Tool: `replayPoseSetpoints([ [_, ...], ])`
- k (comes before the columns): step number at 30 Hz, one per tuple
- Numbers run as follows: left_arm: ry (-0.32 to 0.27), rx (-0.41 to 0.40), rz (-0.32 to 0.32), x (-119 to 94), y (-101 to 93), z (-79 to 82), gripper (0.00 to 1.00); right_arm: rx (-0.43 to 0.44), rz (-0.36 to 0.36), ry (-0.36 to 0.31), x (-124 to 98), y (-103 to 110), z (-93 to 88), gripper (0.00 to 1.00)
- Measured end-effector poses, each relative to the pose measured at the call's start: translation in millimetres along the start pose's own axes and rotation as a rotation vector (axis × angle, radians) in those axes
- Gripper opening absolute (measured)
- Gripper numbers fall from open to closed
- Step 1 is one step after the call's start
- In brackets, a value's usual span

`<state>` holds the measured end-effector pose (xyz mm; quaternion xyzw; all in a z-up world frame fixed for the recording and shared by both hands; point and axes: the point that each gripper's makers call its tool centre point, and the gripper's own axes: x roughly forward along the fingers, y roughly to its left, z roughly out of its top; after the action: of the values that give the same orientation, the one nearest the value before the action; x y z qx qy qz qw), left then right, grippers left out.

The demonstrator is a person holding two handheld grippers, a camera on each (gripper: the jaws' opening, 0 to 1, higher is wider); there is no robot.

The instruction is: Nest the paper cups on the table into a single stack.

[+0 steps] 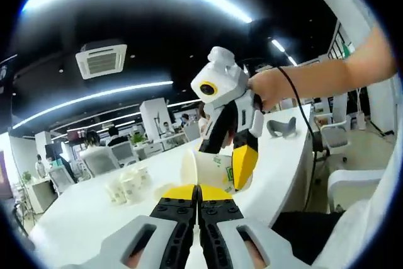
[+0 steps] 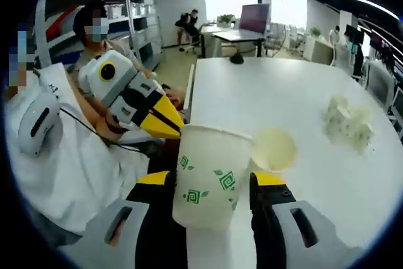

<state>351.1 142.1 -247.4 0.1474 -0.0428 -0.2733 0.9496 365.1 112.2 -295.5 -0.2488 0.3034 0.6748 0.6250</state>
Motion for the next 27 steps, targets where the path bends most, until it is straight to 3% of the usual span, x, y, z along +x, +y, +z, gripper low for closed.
replayPoseSetpoints([
  [6, 0.004, -0.003, -0.001, 1, -1.3, -1.1, 0.00, -0.014, 0.021, 0.120, 8, -4, -7.2, 0.52],
  [11, 0.004, -0.007, 0.002, 0, 3.9, -2.0, 0.00, -0.014, 0.016, 0.128, -4, -15, 0.2, 0.50],
  [16, -0.003, -0.007, -0.004, 0, 3.5, -1.0, 0.00, -0.017, 0.006, 0.132, -7, -10, 2.4, 0.48],
  [21, -0.084, -0.005, 0.020, -3, 8.6, 11.1, 0.02, -0.002, 0.000, 0.088, -9, -5, 8.6, 0.47],
  [24, -0.098, -0.055, 0.018, -2, 14.5, 12.0, 0.21, 0.003, -0.025, 0.031, -12, -8, 14.6, 0.46],
  [27, -0.083, -0.081, 0.040, -4, 23.2, 6.1, 0.24, 0.001, -0.039, -0.023, -13, -9, 16.4, 0.46],
])
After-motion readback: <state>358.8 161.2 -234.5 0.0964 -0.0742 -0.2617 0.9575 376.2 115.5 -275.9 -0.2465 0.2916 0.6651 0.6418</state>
